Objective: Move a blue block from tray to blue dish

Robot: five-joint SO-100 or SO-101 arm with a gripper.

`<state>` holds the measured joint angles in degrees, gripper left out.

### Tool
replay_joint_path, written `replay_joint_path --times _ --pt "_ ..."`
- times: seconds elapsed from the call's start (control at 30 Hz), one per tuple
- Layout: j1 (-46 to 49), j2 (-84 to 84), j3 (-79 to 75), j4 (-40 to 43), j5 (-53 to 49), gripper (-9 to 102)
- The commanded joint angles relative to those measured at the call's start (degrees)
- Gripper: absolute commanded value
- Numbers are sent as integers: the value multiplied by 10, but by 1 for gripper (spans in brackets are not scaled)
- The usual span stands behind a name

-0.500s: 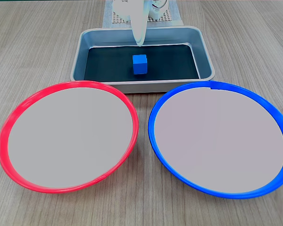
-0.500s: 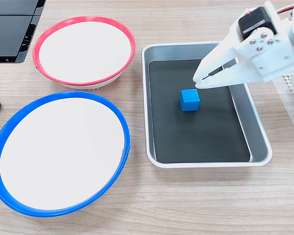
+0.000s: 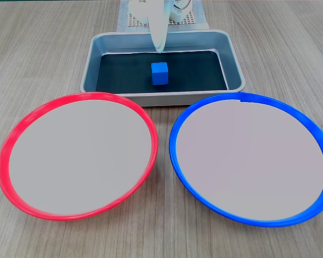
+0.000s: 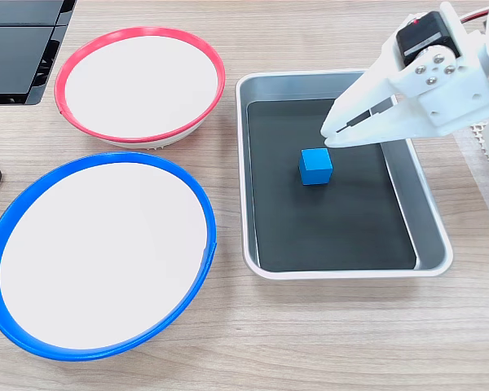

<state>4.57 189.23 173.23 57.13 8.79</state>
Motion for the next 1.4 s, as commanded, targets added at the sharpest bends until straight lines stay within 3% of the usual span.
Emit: replay_joint_path --times 0.0,1.17,1.37 --pt "-4 14 0 1 -3 0" --pt "-4 14 0 1 -4 0" --pt "-11 14 -4 5 -96 3"
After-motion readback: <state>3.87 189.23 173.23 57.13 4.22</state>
